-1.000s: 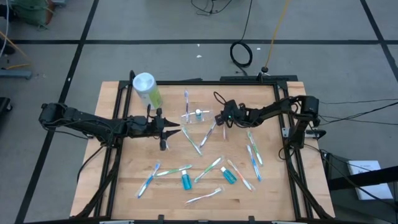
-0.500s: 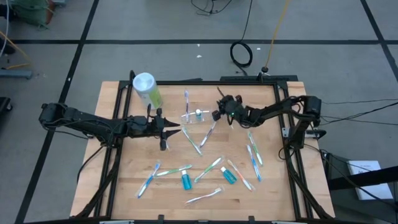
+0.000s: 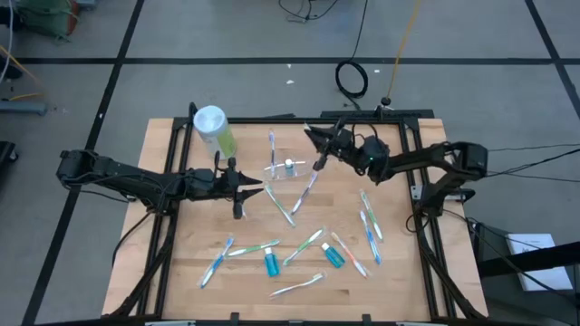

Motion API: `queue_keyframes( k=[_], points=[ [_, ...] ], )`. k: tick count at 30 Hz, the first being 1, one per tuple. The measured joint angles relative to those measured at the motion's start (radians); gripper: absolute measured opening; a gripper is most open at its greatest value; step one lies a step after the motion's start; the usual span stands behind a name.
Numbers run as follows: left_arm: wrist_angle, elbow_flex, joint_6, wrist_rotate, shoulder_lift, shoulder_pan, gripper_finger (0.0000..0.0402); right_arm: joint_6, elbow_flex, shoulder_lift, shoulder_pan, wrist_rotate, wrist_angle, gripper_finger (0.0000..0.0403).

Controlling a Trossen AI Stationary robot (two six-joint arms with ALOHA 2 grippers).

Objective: Pick & Place toothbrushing station
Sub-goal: Put the orange toothbrush into the transparent organizer

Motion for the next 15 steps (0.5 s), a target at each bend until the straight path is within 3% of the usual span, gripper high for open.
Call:
queue_keyframes(
  k=[7, 15],
  points=[
    [0.008, 0.0, 0.077, 0.0, 0.0, 0.0, 0.0113, -0.009, 0.055, 0.181, -0.01, 0.003, 0.212, 0.0021],
    [0.013, 0.0, 0.098, 0.0, 0.0, 0.0, 0.0113, 0.019, 0.203, 0.359, -0.011, 0.006, 0.203, 0.0017]
  ],
)
